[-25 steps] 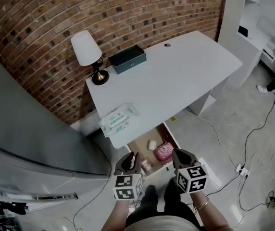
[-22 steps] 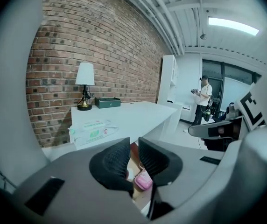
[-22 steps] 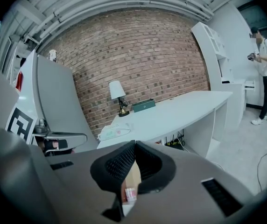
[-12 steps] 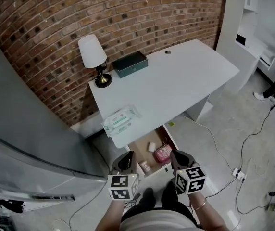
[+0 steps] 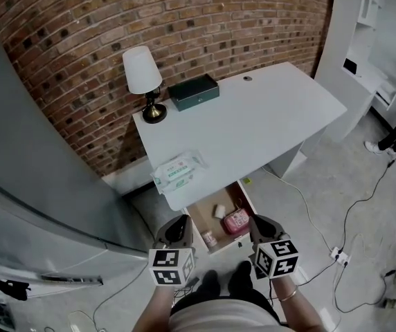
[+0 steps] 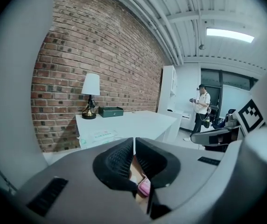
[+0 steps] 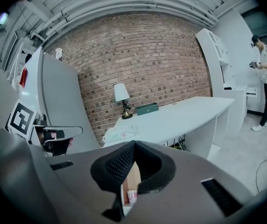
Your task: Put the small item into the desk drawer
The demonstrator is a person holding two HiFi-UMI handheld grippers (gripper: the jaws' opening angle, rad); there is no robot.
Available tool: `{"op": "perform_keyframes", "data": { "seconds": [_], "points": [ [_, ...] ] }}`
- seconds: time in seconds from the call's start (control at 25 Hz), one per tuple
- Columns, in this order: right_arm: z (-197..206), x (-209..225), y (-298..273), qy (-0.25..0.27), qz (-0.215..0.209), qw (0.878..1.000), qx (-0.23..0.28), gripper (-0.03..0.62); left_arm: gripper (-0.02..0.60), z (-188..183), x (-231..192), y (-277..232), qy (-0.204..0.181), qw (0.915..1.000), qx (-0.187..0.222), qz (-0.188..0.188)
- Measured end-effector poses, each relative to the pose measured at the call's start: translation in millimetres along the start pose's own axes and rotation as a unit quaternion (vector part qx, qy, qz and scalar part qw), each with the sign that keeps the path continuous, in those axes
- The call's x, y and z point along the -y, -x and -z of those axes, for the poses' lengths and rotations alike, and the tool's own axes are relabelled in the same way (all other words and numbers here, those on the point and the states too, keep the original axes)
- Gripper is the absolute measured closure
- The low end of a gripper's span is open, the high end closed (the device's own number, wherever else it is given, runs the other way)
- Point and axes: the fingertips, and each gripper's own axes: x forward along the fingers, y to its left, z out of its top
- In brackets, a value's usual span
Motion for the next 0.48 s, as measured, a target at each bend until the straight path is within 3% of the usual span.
{"op": "perform_keyframes", "data": {
  "seconds": [0.48],
  "points": [
    [-6,-19,-20,0.019,-0.005,1.000,-0.002,0.588,0.549,0,-32,5,0.017,0.9998,0.009,-0.009]
  ]
}}
